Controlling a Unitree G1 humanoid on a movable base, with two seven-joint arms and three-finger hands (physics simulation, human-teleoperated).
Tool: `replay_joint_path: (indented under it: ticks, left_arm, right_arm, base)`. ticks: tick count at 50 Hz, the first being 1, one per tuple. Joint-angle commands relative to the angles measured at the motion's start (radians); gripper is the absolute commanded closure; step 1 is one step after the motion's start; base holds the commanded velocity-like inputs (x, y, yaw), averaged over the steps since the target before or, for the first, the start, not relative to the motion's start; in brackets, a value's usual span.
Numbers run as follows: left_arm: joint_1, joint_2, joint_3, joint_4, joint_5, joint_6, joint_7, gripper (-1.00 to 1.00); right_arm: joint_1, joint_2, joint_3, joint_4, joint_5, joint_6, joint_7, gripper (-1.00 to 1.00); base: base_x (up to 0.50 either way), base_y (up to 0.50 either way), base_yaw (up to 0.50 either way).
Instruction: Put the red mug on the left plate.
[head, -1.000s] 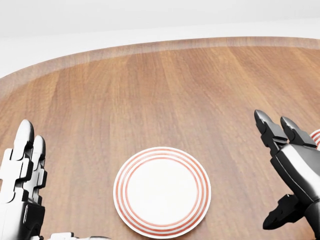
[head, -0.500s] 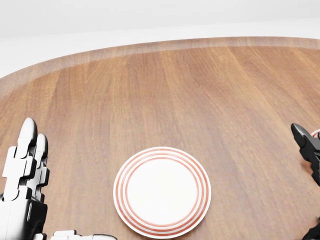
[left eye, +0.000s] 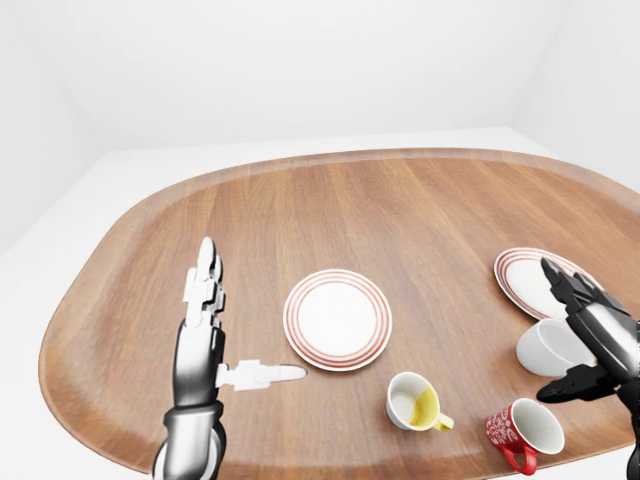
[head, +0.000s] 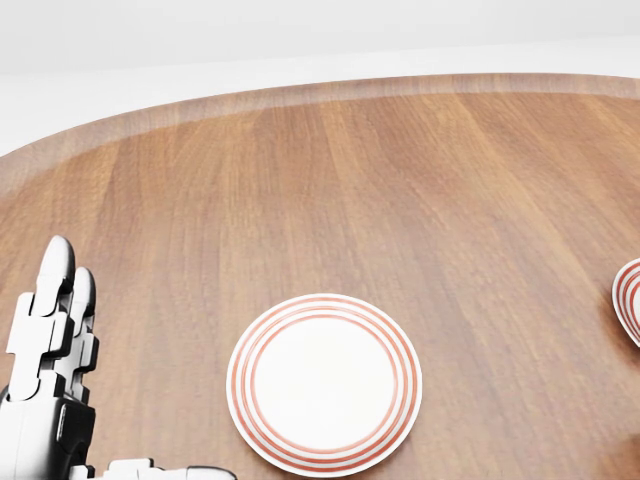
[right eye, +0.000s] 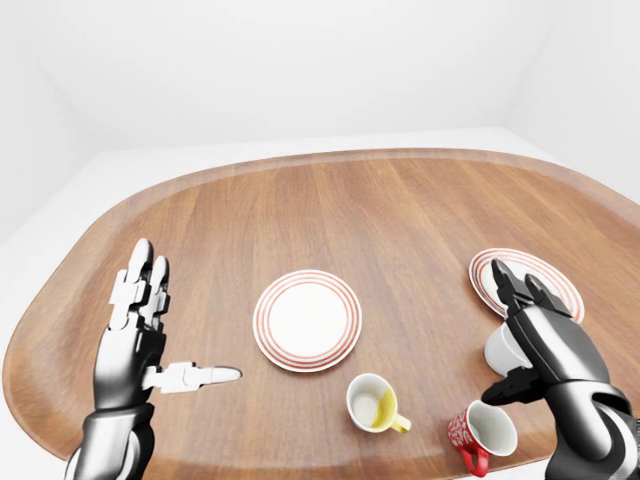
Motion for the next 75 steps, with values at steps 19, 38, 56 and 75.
replay_joint_path:
  ticks: [19,38,56,75]
  left_arm:
    - [-0.007,-0.002,0.003,0.008,0.005,0.000,0.004,-1.00]
    - [0.006,-0.005,0.013,-0.003,-0.001,0.000,0.004,-1.00]
    - [-0.005,-0.005,0.008,0.008,0.004,0.000,0.006,-1.00]
    - [-0.011,-0.003,0.004,0.014,0.006,0.000,0.008,-1.00]
  right_arm:
    - [0.041,0.033,0.116,0.124,-0.079,0.000,0.000,-1.00]
    - [0.211,0.147,-0.039,0.199,-0.119,0.000,0.000,-1.00]
    - [0.144,0.100,-0.049,0.219,-0.112,0.000,0.000,-1.00]
    - [0.113,0.036,0.022,0.325,-0.064,0.000,0.000,-1.00]
  base:
    - [0.00,0.00,0.00]
    - [0.00,0.00,0.00]
    - [0.00,0.00,0.00]
    - [0.00,0.00,0.00]
